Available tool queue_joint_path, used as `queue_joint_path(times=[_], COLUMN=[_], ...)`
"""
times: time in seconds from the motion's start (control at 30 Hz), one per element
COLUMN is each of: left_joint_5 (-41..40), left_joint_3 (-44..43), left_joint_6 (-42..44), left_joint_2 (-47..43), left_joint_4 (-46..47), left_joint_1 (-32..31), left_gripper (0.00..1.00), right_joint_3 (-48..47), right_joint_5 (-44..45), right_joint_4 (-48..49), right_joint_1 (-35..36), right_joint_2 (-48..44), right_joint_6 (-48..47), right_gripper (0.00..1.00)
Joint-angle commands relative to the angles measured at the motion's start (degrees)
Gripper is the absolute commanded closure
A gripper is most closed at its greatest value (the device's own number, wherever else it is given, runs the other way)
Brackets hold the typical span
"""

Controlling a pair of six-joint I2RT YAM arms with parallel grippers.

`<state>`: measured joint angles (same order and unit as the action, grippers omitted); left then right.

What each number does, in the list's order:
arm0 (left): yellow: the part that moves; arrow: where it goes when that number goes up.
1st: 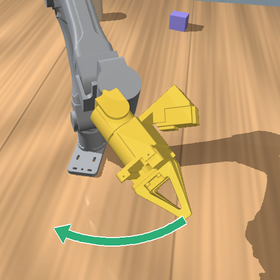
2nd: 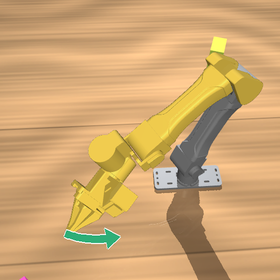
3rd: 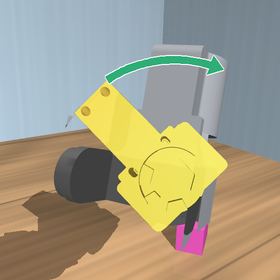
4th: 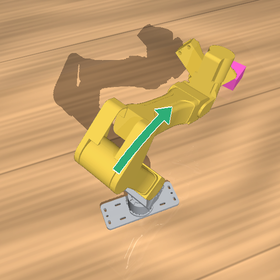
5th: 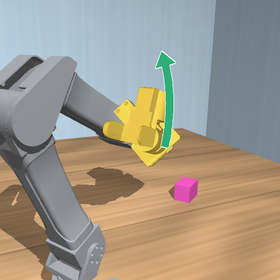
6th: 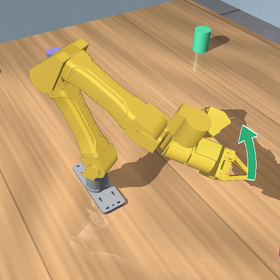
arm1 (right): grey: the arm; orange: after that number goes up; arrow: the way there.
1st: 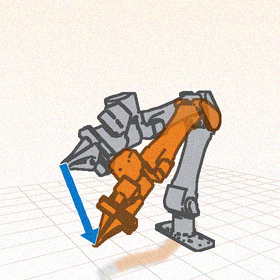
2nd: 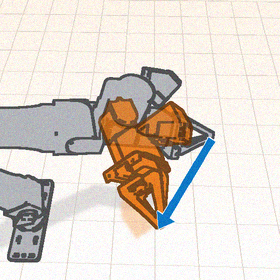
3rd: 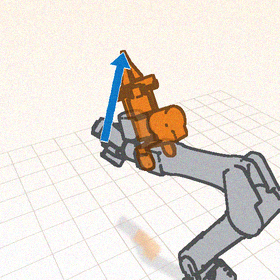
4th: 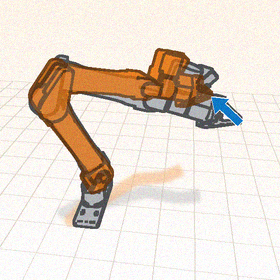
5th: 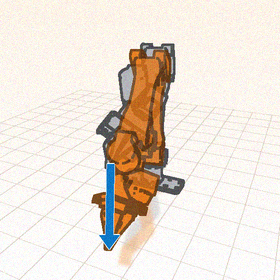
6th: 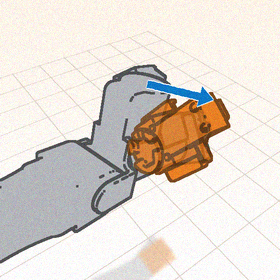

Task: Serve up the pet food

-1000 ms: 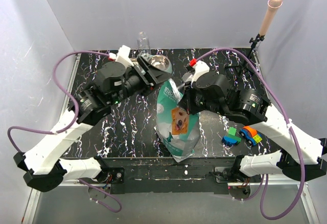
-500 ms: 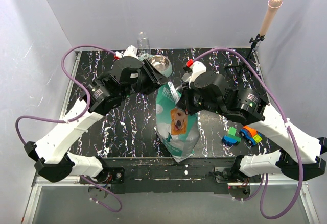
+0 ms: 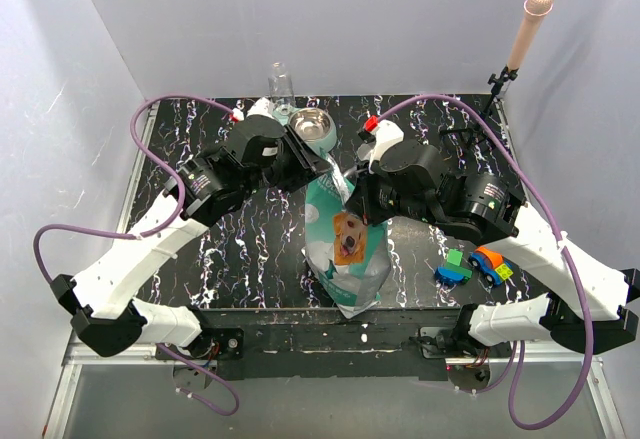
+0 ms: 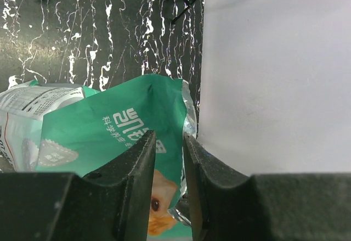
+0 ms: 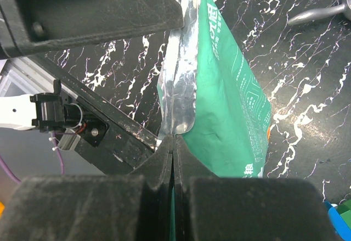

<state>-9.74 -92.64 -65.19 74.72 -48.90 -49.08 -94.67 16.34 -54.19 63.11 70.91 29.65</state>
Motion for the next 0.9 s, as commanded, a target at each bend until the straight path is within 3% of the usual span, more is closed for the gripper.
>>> queue_joint_path(times=[0.0,0.27,0.3,0.4,0.5,0.63,0.87], left_joint_5=[0.6,1.7,2.0,2.5,3.0,3.3,4.3], left_joint_3=[0.7,2.7,3.2,3.4,4.0,5.0,4.9], left_joint_6=[-0.2,0.6,0.9,1.9,2.1,1.8,2.3], left_joint_2=[0.0,-0.5,-0.8,-1.2,-1.7,-2.7,-2.9], left_joint_4=[0.7,3.5,4.5,5.8,6.4,8.0,8.5], left_joint_1=[0.0,0.0,0.0,0.0,0.0,0.0,0.1], left_gripper=[0.78,0.99,1.00,1.00,1.00,1.00,1.00], right_joint_3=[0.5,-3.6,-4.9,-9.4,-11.3,-12.6,-15.1], right_joint_5=[1.2,-3.8,-4.8,-6.2,-8.3,-9.9,-12.3], right_joint_4=[1.9,-0.7,-1.7,-4.5,-5.0,-3.6,-2.6], right_joint_1=[-0.2,-1.1,-1.8,-4.4,-7.0,-9.8,-12.0], right_joint_2=[-0.3,2.3,3.3,5.3,6.3,7.2,10.0], right_joint_6=[-1.4,-1.4,-1.0,0.5,0.6,-1.3,-4.2], right_gripper=[0.99,0.99,0.98,0.79,0.69,0.62,0.62])
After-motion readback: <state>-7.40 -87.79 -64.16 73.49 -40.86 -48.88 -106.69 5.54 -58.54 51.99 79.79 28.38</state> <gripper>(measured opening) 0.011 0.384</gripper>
